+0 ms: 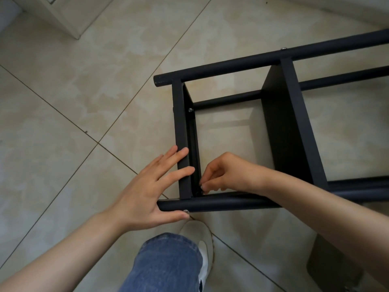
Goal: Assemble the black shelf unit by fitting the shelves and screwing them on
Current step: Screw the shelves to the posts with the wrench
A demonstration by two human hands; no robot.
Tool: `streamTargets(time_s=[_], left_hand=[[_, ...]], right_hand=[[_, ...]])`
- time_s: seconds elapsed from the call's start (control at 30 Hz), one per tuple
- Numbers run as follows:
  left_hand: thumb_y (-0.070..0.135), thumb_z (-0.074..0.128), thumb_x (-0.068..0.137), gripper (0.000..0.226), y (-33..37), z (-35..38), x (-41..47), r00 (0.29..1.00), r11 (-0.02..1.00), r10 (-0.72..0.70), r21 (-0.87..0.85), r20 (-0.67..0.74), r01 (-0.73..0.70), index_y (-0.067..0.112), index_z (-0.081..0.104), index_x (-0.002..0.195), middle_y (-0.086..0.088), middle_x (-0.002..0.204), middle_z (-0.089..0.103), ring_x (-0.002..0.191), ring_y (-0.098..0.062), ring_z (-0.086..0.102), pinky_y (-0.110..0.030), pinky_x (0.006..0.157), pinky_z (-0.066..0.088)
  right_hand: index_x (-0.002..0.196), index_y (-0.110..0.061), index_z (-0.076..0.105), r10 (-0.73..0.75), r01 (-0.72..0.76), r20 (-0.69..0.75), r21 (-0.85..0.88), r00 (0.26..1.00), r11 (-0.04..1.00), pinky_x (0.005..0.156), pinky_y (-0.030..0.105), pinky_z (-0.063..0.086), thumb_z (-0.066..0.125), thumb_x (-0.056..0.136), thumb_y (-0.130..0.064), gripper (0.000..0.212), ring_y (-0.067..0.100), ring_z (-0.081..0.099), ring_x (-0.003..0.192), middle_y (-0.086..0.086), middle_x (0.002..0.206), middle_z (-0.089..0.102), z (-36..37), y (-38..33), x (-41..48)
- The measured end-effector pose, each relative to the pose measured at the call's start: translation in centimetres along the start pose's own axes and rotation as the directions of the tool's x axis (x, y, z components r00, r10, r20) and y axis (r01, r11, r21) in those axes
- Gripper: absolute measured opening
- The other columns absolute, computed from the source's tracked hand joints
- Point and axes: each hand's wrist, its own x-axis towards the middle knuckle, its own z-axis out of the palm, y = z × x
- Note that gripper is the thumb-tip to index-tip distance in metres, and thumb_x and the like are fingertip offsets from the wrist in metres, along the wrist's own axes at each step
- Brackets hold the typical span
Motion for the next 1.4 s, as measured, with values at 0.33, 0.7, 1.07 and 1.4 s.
streamTargets(time_s=[0.33, 0.7, 1.07, 1.4], left_hand=[[0.06, 0.069, 0.085, 0.077, -0.3, 1.0, -0.2, 0.997, 0.998, 0.013, -0.065, -0.076, -0.018, 0.021, 0.047, 0.147, -0.003, 0.165, 0.029, 0.155, -0.027, 0.019, -0.033, 0.124, 0.024], [0.058, 0.071, 0.084, 0.079, -0.2, 1.1, -0.3, 0.996, 0.997, 0.006, -0.077, -0.09, -0.013, 0.026, 0.043, 0.15, 0.0, 0.166, 0.028, 0.155, -0.026, 0.019, -0.033, 0.123, 0.027], [0.058, 0.07, 0.085, 0.078, -0.1, 1.4, -0.3, 0.995, 0.996, 0.001, -0.093, -0.098, -0.011, 0.025, 0.042, 0.15, 0.0, 0.166, 0.027, 0.155, -0.027, 0.019, -0.032, 0.123, 0.026], [0.055, 0.073, 0.084, 0.078, 0.1, 1.3, -0.3, 0.995, 0.996, 0.004, -0.088, -0.096, -0.012, 0.021, 0.045, 0.148, -0.002, 0.166, 0.028, 0.155, -0.027, 0.018, -0.032, 0.122, 0.027]], right_hand=[[0.086, -0.022, 0.074, -0.011, 0.014, 0.06, -0.05, 0.998, 0.999, 0.059, 0.008, 0.047, 0.068, 0.091, -0.014, 0.011, -0.007, 0.059, 0.063, -0.012, 0.075, 0.072, 0.4, -1.2, 1.4], [0.079, -0.013, 0.072, -0.055, 0.054, 0.087, 0.011, 0.995, 0.998, 0.061, 0.013, 0.051, 0.069, 0.087, -0.005, 0.012, 0.008, 0.062, 0.071, -0.004, 0.074, 0.07, 1.5, -1.3, 1.6], [0.079, -0.014, 0.072, -0.047, 0.036, 0.148, 0.079, 0.988, 0.996, 0.073, 0.018, 0.057, 0.065, 0.091, -0.005, 0.016, 0.005, 0.068, 0.073, 0.0, 0.078, 0.072, 1.2, -1.2, 1.3], [0.082, -0.019, 0.073, 0.164, -0.194, 0.347, 0.052, 0.923, 0.98, 0.086, 0.029, 0.054, 0.064, 0.094, -0.018, 0.016, 0.011, 0.062, 0.082, -0.002, 0.084, 0.073, 0.3, -1.9, 2.5]])
